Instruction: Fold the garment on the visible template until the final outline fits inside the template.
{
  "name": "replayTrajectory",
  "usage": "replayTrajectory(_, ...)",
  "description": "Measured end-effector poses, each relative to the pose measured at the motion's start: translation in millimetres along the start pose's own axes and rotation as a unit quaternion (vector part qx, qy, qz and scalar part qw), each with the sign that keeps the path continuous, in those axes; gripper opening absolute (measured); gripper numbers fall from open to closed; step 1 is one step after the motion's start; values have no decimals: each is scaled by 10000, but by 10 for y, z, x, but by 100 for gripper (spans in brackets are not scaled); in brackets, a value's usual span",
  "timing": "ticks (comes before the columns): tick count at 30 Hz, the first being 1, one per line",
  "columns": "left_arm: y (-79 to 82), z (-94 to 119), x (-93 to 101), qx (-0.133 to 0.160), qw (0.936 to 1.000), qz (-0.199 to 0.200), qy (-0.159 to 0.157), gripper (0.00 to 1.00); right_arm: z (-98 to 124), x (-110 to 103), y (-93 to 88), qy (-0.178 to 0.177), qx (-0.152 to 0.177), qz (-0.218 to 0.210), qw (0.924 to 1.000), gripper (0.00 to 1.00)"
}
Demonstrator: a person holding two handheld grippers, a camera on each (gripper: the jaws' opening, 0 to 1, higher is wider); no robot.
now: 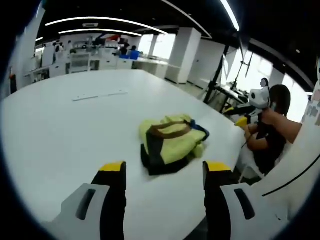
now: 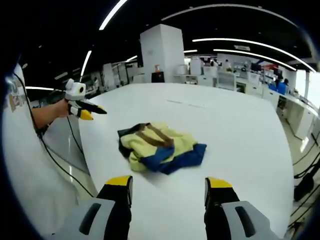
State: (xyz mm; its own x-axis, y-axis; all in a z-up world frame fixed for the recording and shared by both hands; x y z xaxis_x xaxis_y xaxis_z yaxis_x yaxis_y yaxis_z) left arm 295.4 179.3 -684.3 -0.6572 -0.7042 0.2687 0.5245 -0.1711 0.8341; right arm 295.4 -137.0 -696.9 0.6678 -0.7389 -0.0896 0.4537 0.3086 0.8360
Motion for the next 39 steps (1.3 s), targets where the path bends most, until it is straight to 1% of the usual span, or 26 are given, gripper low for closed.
replayTrajectory(8,22,27,19,71,10000,34,-13,58,46,-11,0,-29,27,-6,10000,56)
replayTrajectory(16,-13,69,39,62,10000,51,2,58,69,-45,-15,-33,-3,16,10000,56)
replayTrajectory(32,-93,123,9,18,9999,97,38,55,27,-103,-3,-15,-38,36,10000,54)
replayTrajectory(39,-103,124,-3,-7,10000,77,13,55,0,-124,39,11,-24,49,10000,54)
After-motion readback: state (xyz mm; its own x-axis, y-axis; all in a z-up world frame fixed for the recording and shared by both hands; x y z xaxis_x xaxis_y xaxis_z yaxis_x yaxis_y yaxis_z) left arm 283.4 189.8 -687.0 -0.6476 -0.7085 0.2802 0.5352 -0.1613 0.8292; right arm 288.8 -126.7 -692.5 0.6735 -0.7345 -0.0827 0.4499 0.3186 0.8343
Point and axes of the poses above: the point that each gripper's makers call its tool centre point, and the gripper's own axes: z roughly backward along the fingers, x roughly to its right, y roughly out of its top, the point moved 1 cm from there along z, roughly backward along the fingers, and after that the axes turned 2 degrees about -y, right-handed, at the moved point
